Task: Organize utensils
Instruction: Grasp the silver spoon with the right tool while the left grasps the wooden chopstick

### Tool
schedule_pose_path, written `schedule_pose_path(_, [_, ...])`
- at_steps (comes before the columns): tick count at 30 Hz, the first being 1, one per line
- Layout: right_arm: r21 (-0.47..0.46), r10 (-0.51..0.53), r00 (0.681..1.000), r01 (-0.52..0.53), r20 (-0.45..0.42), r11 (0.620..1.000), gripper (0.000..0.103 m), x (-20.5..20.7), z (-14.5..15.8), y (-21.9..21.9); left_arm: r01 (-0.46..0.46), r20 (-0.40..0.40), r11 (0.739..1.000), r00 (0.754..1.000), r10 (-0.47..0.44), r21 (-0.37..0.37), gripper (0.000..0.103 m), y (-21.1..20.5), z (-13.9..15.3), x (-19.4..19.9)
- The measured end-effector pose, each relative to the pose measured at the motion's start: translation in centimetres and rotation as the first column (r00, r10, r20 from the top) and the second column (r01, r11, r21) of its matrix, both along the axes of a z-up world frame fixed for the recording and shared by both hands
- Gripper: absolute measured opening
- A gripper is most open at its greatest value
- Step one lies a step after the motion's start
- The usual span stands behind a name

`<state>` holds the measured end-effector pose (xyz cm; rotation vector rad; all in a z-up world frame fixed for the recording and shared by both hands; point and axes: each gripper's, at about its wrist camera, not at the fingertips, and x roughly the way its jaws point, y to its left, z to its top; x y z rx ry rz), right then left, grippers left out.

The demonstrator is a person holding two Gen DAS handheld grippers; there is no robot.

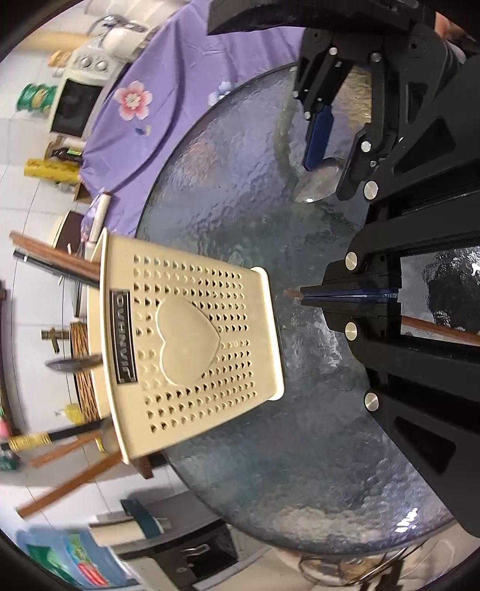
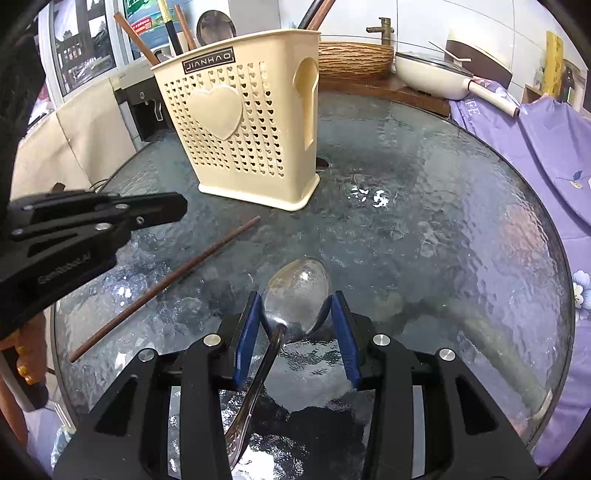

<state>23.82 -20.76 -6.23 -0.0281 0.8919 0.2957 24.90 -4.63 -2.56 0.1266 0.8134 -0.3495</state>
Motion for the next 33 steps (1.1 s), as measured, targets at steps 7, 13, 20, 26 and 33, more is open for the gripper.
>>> schedule_pose_path(7, [0.007, -0.019, 1.0, 0.019, -0.023, 1.0, 0.04, 0.1, -0.8, -1.0, 0.044, -0.042, 0.998, 0.998, -0.043, 0.047, 0.031, -0.6, -1.9, 0.4])
schedule_pose_path(13, [0.006, -0.019, 0.999, 0.02, -0.031, 1.0, 0.04, 0.0, -1.1, -1.3, 0.053, -0.102, 0.997, 0.994, -0.048, 0.055, 0.039, -0.4, -3.9, 1.0])
schedule_pose_path(20, [0.001, -0.017, 0.999, 0.017, -0.034, 1.0, 0.04, 0.1, -1.2, -0.9, 0.059, -0.101, 0.993, 0.994, -0.049, 0.098, 0.025, -0.7, -4.8, 1.2])
schedule_pose_path(26, [0.0, -0.02, 0.999, 0.02, -0.04, 1.0, 0.04, 0.3, -1.5, -0.7, 0.074, -0.093, 0.991, 0.994, -0.064, 0.11, 0.011, -2.0, -4.9, 1.5])
schedule_pose_path(33, [0.004, -0.022, 0.999, 0.023, -0.037, 1.0, 0.04, 0.2, -1.4, -0.7, 0.057, -0.074, 0.988, 0.996, -0.047, 0.141, 0.005, -3.1, -5.0, 1.8])
